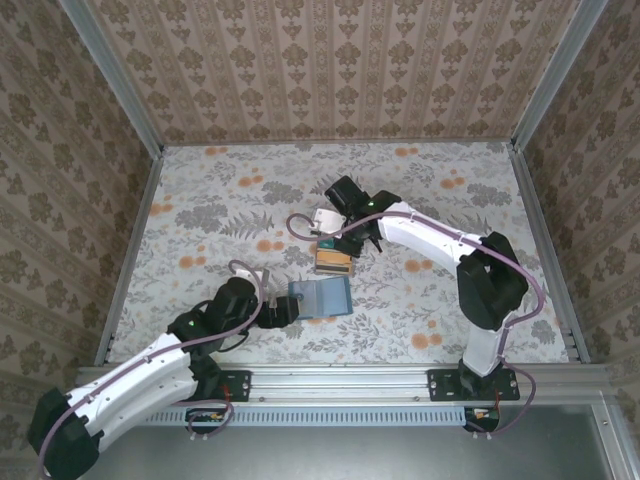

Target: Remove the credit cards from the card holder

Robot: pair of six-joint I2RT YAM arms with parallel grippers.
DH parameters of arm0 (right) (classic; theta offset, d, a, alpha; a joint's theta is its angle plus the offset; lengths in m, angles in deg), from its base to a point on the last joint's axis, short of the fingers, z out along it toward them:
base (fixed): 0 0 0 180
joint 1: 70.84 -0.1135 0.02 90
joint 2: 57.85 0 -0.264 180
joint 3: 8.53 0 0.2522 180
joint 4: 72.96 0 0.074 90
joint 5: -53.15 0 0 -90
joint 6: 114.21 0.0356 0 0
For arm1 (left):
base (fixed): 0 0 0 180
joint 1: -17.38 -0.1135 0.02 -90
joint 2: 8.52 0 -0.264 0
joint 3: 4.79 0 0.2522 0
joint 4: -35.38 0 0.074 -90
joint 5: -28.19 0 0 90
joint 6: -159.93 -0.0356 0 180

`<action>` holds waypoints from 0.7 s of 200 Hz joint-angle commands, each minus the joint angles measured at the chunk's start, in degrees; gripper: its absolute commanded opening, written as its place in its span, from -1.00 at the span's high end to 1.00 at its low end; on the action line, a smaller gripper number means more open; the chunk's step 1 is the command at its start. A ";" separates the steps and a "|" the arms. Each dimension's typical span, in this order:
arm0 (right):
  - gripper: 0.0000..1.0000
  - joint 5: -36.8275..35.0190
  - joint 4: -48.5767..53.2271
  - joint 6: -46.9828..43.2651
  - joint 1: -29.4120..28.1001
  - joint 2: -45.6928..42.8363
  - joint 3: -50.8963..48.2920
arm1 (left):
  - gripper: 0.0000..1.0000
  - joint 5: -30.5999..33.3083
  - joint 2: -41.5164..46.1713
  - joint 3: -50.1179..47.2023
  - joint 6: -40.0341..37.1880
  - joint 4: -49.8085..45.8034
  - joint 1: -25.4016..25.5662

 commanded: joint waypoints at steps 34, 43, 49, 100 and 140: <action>1.00 -0.95 1.27 -3.09 0.95 3.01 2.57 | -1.00 -0.17 0.76 -1.39 -0.06 -0.86 -0.67; 1.00 -0.87 1.34 -3.05 0.95 3.45 2.99 | -1.00 -0.10 0.76 -1.52 -0.05 -0.78 -0.76; 1.00 -0.73 1.58 -3.01 1.01 3.79 3.26 | -1.00 -0.25 0.75 -1.57 -0.12 -0.72 -0.82; 0.48 -2.25 0.63 -1.58 1.29 5.86 4.39 | -1.00 -0.81 0.80 -1.57 -0.15 -0.64 -1.11; 0.42 -5.13 -3.73 1.52 1.74 3.46 2.67 | -1.00 -1.14 0.73 -1.48 -0.10 -0.46 -1.33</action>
